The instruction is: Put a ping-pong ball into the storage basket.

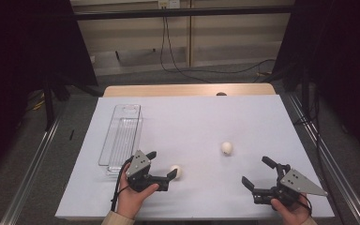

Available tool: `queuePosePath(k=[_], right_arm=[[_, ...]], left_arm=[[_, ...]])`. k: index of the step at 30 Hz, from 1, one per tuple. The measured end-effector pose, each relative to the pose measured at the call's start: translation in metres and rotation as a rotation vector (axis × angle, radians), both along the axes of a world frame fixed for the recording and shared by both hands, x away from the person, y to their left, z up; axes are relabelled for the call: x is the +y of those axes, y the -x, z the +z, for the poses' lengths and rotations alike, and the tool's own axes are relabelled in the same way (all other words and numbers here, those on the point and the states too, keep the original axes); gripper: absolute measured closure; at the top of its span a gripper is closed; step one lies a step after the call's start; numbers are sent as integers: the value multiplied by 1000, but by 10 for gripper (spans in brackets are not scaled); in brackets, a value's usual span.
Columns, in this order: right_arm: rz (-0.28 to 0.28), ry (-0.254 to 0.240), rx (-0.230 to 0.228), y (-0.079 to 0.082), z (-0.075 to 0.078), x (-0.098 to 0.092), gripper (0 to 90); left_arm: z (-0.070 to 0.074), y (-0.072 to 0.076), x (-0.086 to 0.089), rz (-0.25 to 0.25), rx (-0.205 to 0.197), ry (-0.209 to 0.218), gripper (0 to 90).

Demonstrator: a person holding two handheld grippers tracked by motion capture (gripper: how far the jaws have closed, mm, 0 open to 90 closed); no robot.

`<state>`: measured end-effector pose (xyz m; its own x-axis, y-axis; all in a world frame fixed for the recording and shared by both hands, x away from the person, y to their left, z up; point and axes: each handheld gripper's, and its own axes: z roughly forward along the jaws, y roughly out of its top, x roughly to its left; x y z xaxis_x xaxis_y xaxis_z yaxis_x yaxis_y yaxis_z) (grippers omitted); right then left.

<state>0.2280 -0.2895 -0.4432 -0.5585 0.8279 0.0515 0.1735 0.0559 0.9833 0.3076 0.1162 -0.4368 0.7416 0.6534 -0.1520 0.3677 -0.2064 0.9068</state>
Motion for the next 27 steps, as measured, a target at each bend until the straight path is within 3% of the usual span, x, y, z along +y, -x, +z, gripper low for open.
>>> queuePosePath(k=[18, 27], right_arm=[[1, -1, 0, 0, 0, 0, 12], [3, -2, 1, 0, 0, 1, 12]], left_arm=[[-4, -2, -7, -21, 56, -54, 22], [-6, -4, -10, -38, 64, -100, 23]])
